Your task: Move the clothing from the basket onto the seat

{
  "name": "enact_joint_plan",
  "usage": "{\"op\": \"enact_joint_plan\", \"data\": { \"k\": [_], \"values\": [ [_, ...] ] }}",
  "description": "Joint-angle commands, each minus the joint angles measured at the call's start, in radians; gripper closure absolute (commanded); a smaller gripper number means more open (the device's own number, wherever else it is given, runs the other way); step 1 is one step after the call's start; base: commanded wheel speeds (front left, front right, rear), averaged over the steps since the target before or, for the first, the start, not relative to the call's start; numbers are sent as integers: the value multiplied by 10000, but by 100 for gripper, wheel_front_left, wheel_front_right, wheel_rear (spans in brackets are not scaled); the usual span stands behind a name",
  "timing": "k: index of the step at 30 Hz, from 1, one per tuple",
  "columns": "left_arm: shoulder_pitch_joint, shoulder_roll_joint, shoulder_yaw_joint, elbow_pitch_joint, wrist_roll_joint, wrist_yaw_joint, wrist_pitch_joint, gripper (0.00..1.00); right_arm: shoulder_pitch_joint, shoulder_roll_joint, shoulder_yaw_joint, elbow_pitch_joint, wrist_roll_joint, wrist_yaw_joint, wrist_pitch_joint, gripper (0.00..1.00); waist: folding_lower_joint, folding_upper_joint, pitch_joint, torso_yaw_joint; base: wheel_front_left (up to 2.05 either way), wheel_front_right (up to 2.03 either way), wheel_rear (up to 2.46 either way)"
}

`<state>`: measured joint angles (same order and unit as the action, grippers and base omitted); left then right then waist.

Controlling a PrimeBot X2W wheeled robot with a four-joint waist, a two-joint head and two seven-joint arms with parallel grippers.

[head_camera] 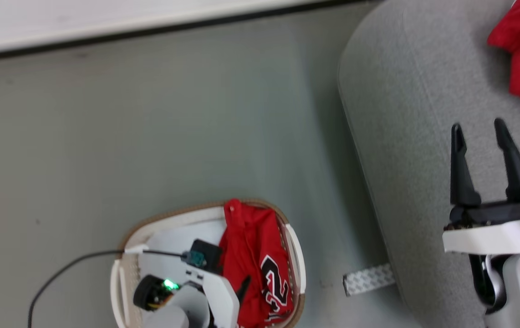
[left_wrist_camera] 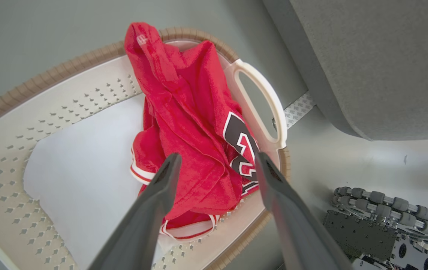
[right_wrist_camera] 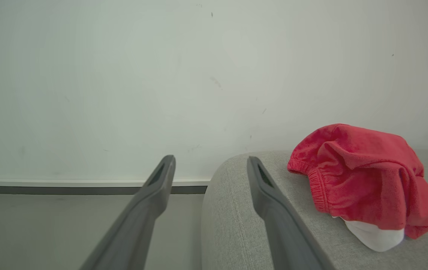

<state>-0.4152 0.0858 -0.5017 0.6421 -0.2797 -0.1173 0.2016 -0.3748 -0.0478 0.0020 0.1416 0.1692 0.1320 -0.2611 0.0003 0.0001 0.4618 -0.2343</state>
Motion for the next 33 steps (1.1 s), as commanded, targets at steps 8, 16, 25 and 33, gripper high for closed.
{"op": "enact_joint_plan", "data": {
  "k": [8, 16, 25, 33],
  "values": [
    [-1469, 142, -106, 1170, -40, -49, 10, 0, -1044, -14, 65, -626, 73, -25, -30, 0, -3, -1, 2228, -326, 0, 0, 0],
    [-2586, 216, -490, 1843, -234, -123, 6, 0, -2112, -16, 240, -905, -175, -25, -30, 0, -3, -1, 3587, -277, 0, 0, 0],
    [-3623, 233, -838, 2428, -413, -139, -205, 0, -3446, -17, 351, -1084, -548, -25, -30, 0, -3, -1, 4689, -88, 0, 0, 0],
    [-3924, -6, -1650, 2730, -928, -142, -478, 100, -3809, -17, 271, -1061, -754, -24, -30, 0, -3, -1, 4906, 81, 0, 0, 0]
  ]
}}
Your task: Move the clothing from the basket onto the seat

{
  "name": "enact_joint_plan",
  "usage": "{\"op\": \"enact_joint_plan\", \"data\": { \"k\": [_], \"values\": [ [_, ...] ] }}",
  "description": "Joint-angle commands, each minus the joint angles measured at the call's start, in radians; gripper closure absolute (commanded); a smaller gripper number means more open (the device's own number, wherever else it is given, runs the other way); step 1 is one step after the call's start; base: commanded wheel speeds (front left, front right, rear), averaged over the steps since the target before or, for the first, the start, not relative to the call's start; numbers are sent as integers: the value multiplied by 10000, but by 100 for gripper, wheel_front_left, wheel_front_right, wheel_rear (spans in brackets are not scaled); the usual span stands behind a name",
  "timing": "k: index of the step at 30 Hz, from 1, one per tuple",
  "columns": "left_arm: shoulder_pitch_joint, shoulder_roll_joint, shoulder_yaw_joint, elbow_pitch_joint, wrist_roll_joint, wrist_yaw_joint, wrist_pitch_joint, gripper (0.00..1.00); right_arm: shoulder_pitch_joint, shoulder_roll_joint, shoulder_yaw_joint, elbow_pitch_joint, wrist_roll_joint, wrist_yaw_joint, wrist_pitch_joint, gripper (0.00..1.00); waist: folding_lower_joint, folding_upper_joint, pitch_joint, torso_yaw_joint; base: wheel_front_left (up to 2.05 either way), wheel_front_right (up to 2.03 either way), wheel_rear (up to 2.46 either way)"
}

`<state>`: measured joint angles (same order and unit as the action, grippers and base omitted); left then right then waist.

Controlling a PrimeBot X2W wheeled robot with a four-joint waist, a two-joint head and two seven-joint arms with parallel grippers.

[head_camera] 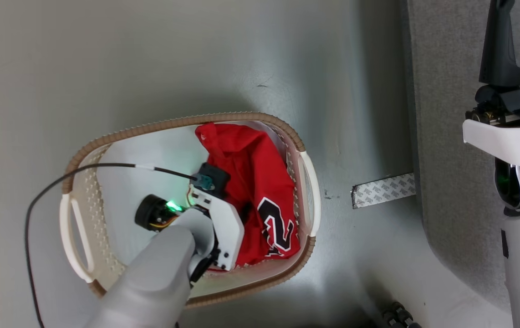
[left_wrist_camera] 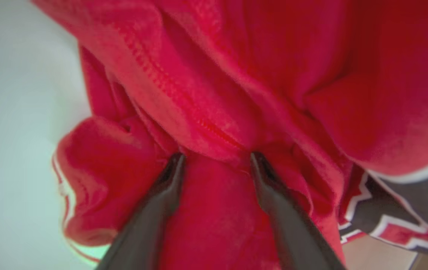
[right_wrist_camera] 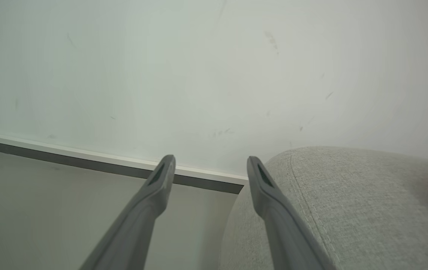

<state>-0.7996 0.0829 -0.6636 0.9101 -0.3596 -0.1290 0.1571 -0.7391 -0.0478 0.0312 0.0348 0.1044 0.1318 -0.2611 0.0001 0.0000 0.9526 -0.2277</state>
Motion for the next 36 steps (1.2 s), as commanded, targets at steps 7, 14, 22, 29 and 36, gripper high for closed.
{"op": "enact_joint_plan", "data": {
  "k": [7, 14, 22, 29, 36],
  "values": [
    [73, -47, -822, -62, -925, -26, -456, 100, 222, -19, -141, 244, -151, -24, -30, 0, -1, 0, -577, 210, 0, 0, 0],
    [451, -55, -997, -448, -1978, -15, -1021, 100, 868, -21, -356, 518, -155, -24, -30, 0, -1, 0, -1881, 581, 0, 0, 0],
    [1597, 78, -750, -1144, -3307, -15, -1840, 100, 2302, -21, -708, 981, -278, -24, -30, 0, -1, 0, -4394, 1188, 0, 0, 0],
    [2472, 237, -450, -1739, -3757, 217, -2275, 100, 3513, -22, -876, 1371, -420, -24, -30, 0, -1, 0, -6302, 1568, 0, 0, 0],
    [2963, 575, -58, -2606, -3920, 759, -2603, 100, 4597, -21, -999, 1569, -568, -24, -30, 0, -1, 0, -7645, 1835, 0, 0, 0]
  ]
}}
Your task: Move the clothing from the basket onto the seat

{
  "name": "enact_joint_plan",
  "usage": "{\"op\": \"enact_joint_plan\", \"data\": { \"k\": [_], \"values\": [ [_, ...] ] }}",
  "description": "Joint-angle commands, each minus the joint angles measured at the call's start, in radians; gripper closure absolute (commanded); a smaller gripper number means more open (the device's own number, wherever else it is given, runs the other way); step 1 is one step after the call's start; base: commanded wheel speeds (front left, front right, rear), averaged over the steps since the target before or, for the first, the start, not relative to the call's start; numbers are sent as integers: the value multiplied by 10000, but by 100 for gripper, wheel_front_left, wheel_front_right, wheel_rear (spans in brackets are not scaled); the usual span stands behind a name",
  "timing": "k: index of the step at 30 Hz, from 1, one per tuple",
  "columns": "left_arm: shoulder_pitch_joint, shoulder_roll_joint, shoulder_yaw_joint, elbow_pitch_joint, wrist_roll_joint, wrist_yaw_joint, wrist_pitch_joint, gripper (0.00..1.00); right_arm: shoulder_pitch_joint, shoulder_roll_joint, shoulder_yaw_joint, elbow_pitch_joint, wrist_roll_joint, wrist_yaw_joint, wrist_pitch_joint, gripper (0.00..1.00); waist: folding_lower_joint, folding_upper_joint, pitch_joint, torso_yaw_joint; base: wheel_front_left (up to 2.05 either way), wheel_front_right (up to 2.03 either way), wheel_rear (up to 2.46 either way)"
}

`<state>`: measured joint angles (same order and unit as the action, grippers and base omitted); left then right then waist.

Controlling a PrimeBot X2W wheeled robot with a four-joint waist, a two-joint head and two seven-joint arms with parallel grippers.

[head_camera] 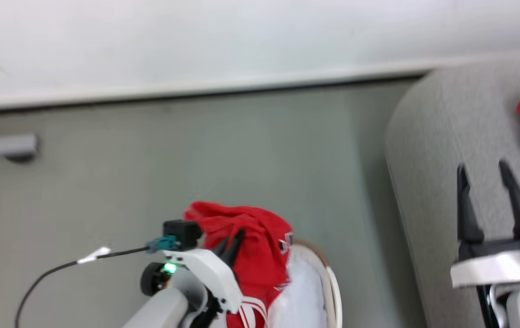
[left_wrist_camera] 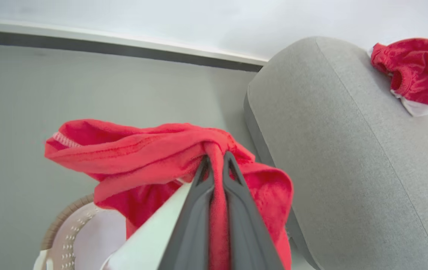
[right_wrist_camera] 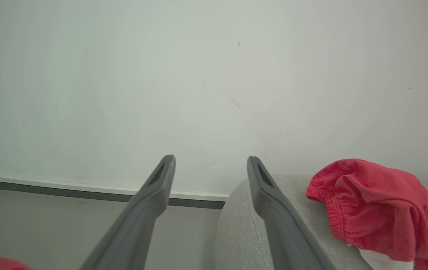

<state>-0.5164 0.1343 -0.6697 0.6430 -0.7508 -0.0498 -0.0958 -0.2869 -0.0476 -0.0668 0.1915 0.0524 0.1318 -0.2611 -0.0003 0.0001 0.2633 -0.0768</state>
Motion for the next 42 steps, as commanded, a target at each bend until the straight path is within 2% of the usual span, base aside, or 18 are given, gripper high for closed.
{"op": "enact_joint_plan", "data": {
  "k": [1, 12, 19, 31, 42],
  "values": [
    [186, 114, 45, -92, -29, 46, -62, 100, 223, -23, -4, 30, -52, -24, -30, 0, 3, -1, -919, 346, 0, 0, 0],
    [683, 988, 537, -2266, -61, 1132, 210, 100, 1616, -26, 245, 356, -123, -24, -30, 0, 3, -1, -2559, 345, 0, 0, 0],
    [643, 1515, 651, -3447, 260, 1729, 478, 100, 2203, -24, 478, 465, 33, -24, -30, 0, 3, -1, -3014, 251, 0, 0, 0],
    [301, 2103, 603, -4839, 668, 2076, 798, 100, 2918, -24, 893, 553, 336, -24, -30, 0, 3, -1, -3462, 5, 0, 0, 0],
    [436, 2191, 441, -5431, 707, 2218, 1024, 100, 2982, -23, 1124, 440, 294, -24, -30, 0, 3, -1, -3491, -50, 0, 0, 0]
  ]
}}
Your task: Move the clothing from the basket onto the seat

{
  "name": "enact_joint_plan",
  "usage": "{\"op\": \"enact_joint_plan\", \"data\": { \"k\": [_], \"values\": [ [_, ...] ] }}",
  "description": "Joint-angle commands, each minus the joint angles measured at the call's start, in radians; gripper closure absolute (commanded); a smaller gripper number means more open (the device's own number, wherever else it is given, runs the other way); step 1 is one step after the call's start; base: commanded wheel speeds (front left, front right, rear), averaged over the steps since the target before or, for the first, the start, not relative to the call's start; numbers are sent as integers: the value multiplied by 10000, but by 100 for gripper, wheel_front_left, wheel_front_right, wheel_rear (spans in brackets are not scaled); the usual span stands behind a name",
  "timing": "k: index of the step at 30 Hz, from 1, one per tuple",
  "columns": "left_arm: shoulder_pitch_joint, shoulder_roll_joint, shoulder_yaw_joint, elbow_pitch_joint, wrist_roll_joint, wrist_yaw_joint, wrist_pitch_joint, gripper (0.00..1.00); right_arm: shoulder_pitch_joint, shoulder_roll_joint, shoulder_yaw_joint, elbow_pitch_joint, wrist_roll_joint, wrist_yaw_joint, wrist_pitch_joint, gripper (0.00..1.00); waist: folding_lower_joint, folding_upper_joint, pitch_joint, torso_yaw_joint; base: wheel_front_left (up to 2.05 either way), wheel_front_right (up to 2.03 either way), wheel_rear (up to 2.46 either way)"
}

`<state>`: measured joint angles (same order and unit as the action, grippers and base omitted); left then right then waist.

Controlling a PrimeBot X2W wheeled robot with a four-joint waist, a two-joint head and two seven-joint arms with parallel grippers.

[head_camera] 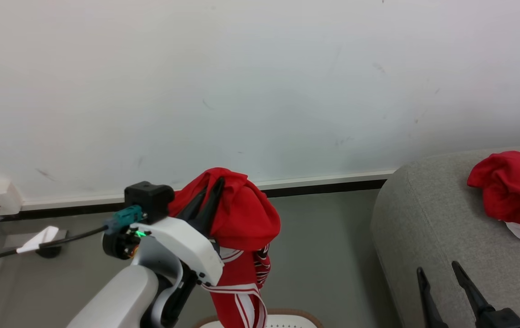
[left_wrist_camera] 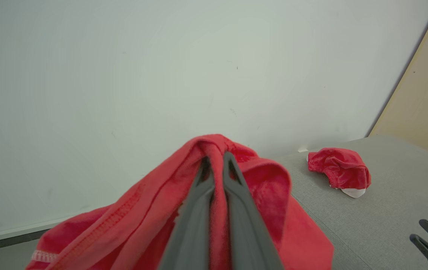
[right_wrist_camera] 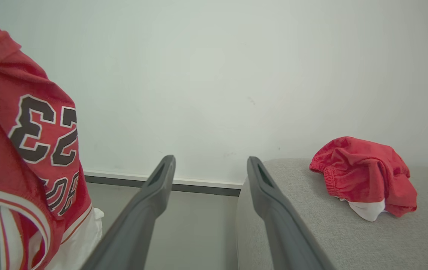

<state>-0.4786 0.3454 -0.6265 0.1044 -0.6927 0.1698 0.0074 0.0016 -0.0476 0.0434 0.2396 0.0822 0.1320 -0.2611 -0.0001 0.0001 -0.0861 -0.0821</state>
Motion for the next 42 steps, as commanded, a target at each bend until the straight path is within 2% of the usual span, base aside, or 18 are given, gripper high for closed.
{"op": "enact_joint_plan", "data": {
  "k": [1, 8, 19, 26, 40, 41, 42],
  "values": [
    [60, 77, -9, -75, 115, 34, 14, 100, 92, -21, 72, -66, -41, -26, -30, 0, 1, -1, 11, 6, 0, 0, 0],
    [-24, -16, -174, -272, 151, 5, 131, 100, -103, -21, 849, -315, -235, -24, -30, 0, 1, -1, 36, 97, 0, 0, 0],
    [-280, -206, -452, -480, 206, -13, 298, 100, -1198, -28, 3672, 524, 23, -24, -30, 0, 1, -1, 43, 270, 0, 0, 0],
    [-512, -418, -758, -673, 295, -87, 479, 100, -2429, -30, 4779, 1640, 386, -26, -30, 0, 1, -1, 131, 523, 0, 0, 0],
    [-1042, -1292, -1537, -1025, 177, -454, 794, 100, -4880, -28, 5800, 4642, 589, -26, -30, 0, 1, -1, 342, 1331, 0, 0, 0],
    [-1067, -1328, -1565, -1015, 156, -465, 810, 100, -4947, -28, 5830, 4795, 727, -26, -30, 47, 1, -1, 344, 1375, 0, 0, 0],
    [-1094, -1358, -1585, -995, 143, -483, 821, 100, -5008, -19, 5895, 4895, 864, -26, -30, 100, 1, -1, 347, 1413, 0, 0, 0]
  ]
}}
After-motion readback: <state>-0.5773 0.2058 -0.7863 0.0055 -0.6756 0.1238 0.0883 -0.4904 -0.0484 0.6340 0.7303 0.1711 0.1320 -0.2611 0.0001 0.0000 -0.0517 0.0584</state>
